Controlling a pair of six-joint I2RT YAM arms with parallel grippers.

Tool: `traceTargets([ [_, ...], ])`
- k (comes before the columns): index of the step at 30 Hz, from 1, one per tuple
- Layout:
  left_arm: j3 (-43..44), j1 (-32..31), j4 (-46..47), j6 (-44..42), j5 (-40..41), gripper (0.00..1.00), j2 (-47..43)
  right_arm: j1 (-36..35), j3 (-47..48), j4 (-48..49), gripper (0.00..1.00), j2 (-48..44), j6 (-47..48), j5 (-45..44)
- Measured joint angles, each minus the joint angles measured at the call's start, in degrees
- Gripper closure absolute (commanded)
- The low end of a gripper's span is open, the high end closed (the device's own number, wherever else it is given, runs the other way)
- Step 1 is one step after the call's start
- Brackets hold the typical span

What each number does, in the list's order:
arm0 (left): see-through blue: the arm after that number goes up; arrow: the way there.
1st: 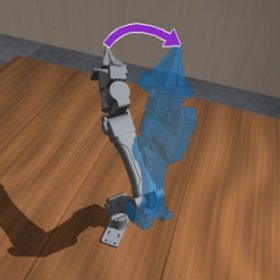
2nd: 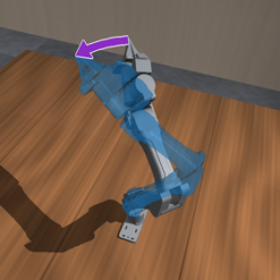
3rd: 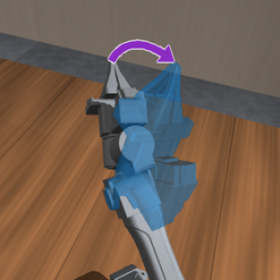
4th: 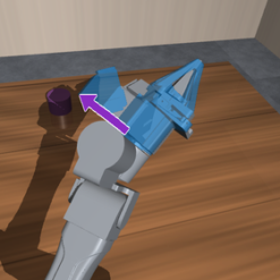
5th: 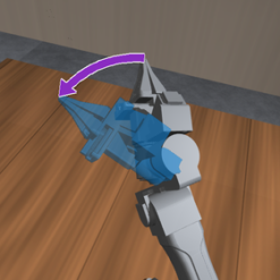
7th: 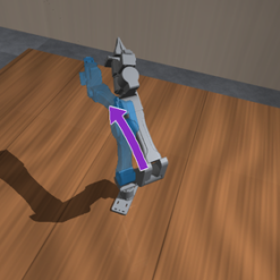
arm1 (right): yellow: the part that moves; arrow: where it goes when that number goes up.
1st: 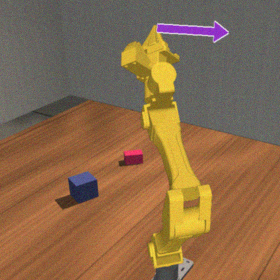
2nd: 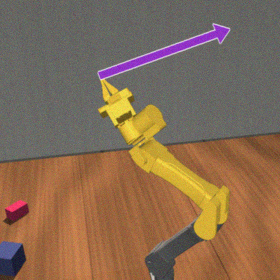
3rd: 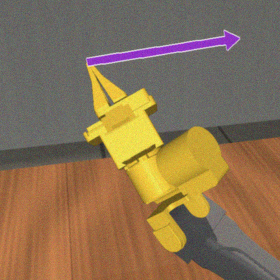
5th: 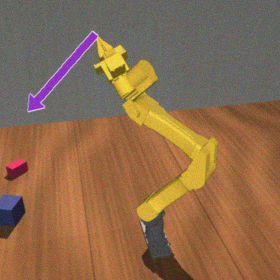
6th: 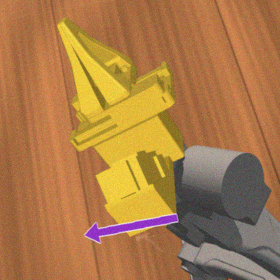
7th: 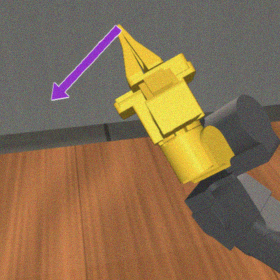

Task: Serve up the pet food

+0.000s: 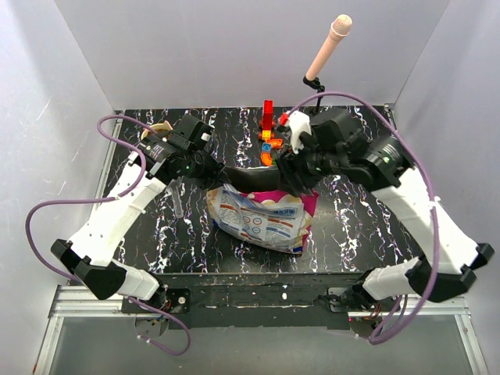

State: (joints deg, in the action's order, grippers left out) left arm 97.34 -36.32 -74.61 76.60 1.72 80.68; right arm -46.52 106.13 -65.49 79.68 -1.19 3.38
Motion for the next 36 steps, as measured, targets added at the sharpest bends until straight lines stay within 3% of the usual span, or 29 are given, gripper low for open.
traceTargets([
  [6,0.00,0.22,0.11,-0.66,0.02,1.00,0.00,-0.11,-8.57,0.42,0.38,-10.08,0.15,6.25],
  [8,0.00,0.28,0.13,-0.76,0.02,1.00,0.00,-0.59,-9.27,0.07,0.46,-10.47,0.17,6.84],
  [14,0.00,1.38,0.87,-0.66,-0.76,1.00,0.20,-4.74,-15.23,1.11,0.61,-10.12,1.18,-9.05],
  [16,0.00,1.77,1.60,-0.46,-1.07,1.00,0.35,-5.31,-17.11,3.17,0.72,-11.08,1.84,-12.74],
  [19,-0.28,2.27,2.64,-0.28,-1.31,1.00,0.37,-5.70,-17.81,4.55,0.99,-12.22,1.77,-15.76],
  [20,-0.33,2.45,2.89,-0.31,-1.36,0.99,0.37,-5.75,-17.77,4.83,0.99,-12.20,1.25,-16.37],
  [23,-0.33,3.06,3.45,-2.86,-1.68,0.75,0.37,-5.79,-17.53,5.20,0.99,-11.47,-0.66,-17.16],
  [28,1.31,5.99,7.69,-15.65,0.92,0.19,-1.36,-5.35,-17.40,3.96,0.99,-11.06,-2.95,-17.07],
  [29,1.31,6.45,8.17,-18.47,1.77,0.13,-2.45,-5.11,-17.40,3.85,0.99,-11.06,-3.39,-16.72],
  [33,-3.30,6.69,12.17,-27.85,2.78,0.04,-10.51,-2.51,-16.61,2.49,0.99,-10.86,-5.07,-14.01],
  [36,-5.86,6.69,11.56,-29.53,2.43,0.07,-15.43,-1.14,-15.23,0.76,0.99,-10.19,-5.70,-11.72],
])
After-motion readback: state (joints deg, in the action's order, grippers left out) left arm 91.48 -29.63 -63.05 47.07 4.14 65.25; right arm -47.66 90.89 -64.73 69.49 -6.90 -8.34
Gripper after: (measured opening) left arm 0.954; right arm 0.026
